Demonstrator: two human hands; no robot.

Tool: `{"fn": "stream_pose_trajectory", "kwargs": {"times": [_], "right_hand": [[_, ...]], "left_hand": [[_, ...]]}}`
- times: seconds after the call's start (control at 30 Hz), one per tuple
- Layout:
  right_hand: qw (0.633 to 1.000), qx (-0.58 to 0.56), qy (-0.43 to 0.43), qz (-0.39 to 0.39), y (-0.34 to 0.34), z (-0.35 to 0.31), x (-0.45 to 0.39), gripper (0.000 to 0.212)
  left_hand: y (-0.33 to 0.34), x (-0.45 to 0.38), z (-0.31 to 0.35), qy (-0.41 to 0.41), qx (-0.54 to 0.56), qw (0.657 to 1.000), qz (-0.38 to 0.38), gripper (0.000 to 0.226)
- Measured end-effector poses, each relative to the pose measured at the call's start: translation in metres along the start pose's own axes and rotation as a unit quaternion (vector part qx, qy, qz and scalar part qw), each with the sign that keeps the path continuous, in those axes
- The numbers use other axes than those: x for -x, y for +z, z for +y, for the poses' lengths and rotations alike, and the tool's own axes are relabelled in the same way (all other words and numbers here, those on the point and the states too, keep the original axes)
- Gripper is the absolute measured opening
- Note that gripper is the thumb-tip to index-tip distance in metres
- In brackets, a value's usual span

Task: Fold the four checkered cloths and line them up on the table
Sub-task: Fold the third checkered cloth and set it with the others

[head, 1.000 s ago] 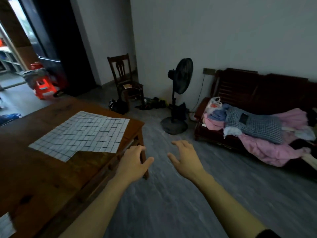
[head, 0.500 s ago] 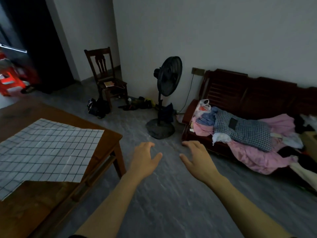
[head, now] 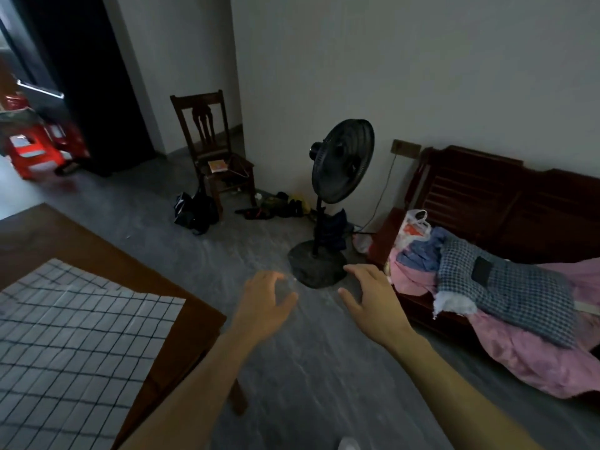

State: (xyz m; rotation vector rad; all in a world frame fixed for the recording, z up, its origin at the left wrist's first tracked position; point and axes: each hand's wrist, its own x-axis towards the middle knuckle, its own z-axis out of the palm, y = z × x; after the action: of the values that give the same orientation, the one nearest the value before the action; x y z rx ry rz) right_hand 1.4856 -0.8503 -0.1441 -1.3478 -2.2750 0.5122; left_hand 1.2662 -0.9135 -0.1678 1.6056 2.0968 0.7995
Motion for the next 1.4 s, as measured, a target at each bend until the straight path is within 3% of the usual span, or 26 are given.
{"fn": "stream_pose_trajectory", "kwargs": {"times": [0.33,0.77,0.93,1.17,1.4], "right_hand": [[0.988,-0.053,-0.119,-0.079,0.075,0.036,-0.223,0.051],[0.927,-0.112,-0.282,-0.222,0.154,-0.04,-0.428,0.056],[0.904,-0.082,-0.341,-0.243,0.203,-0.103,-0.499,0.051],[0.862,-0.065,-0.419,-0.277,0.269,-0.197,-0.565,0.046],[0.781,-0.085,-0.483,-0.386,0.348,-0.265,-0.574,0.044]], "left_hand": [[-0.012,-0.156,-0.036,-0.11,-0.074,0.99,0.05,0.046],[-0.069,-0.26,-0.099,-0.277,-0.065,0.939,0.191,0.042],[-0.101,-0.288,-0.167,-0.304,-0.03,0.906,0.293,0.04],[-0.156,-0.308,-0.241,-0.365,-0.016,0.864,0.347,0.042],[-0.176,-0.284,-0.286,-0.488,-0.012,0.785,0.381,0.034]]}}
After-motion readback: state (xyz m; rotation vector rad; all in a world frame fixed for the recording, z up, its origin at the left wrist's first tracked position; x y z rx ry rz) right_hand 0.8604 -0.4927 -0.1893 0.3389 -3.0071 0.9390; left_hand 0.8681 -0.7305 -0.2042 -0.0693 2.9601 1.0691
